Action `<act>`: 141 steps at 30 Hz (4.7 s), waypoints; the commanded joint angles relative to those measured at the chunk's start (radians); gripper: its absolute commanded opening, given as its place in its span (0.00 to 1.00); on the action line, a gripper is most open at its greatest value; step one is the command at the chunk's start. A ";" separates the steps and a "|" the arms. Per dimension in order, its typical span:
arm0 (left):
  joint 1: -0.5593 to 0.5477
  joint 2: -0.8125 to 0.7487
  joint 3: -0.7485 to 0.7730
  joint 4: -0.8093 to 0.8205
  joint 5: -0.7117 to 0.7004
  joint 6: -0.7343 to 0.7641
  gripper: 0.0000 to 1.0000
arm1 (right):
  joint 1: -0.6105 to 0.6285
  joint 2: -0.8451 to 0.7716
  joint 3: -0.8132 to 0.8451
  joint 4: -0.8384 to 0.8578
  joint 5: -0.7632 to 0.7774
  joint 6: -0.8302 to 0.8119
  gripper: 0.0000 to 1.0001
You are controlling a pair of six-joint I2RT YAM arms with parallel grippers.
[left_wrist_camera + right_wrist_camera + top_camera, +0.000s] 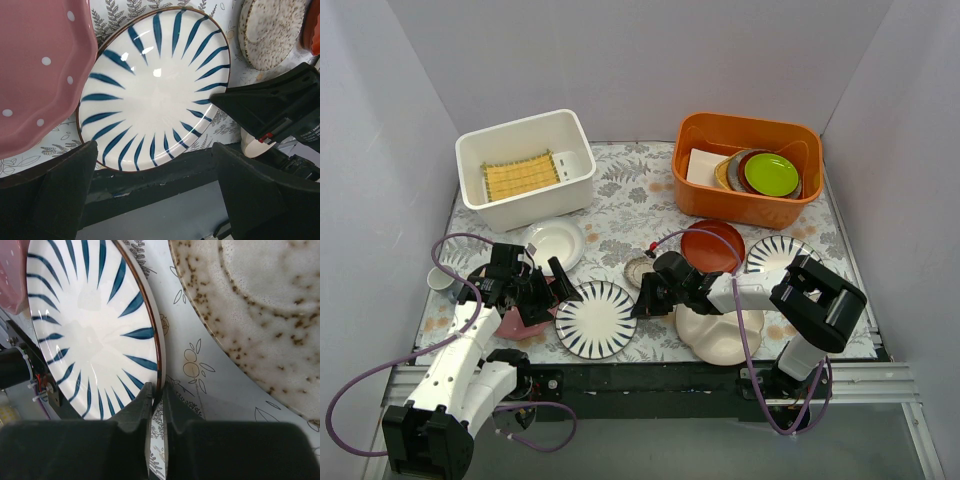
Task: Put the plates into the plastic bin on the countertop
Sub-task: Pick up the plate from the corner of the board, then place the plate in the plastic bin.
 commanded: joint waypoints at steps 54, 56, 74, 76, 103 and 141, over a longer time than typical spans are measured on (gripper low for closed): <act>-0.049 0.021 -0.050 0.143 0.071 -0.087 0.98 | -0.219 -0.477 -0.158 -0.034 -0.057 0.010 0.01; -0.061 0.021 -0.056 0.166 0.081 -0.100 0.98 | -0.228 -0.486 -0.165 -0.021 -0.066 0.010 0.01; -0.294 0.084 -0.044 0.338 -0.004 -0.273 0.96 | -0.311 -0.596 -0.248 0.109 -0.187 0.111 0.01; -0.320 0.075 -0.039 0.361 -0.024 -0.296 0.95 | -0.329 -0.607 -0.280 0.179 -0.231 0.147 0.01; -0.411 0.084 -0.096 0.541 0.032 -0.373 0.10 | -0.374 -0.656 -0.317 0.249 -0.284 0.215 0.01; -0.420 -0.063 -0.047 0.571 -0.073 -0.454 0.00 | -0.432 -0.674 -0.434 0.318 -0.348 0.229 0.61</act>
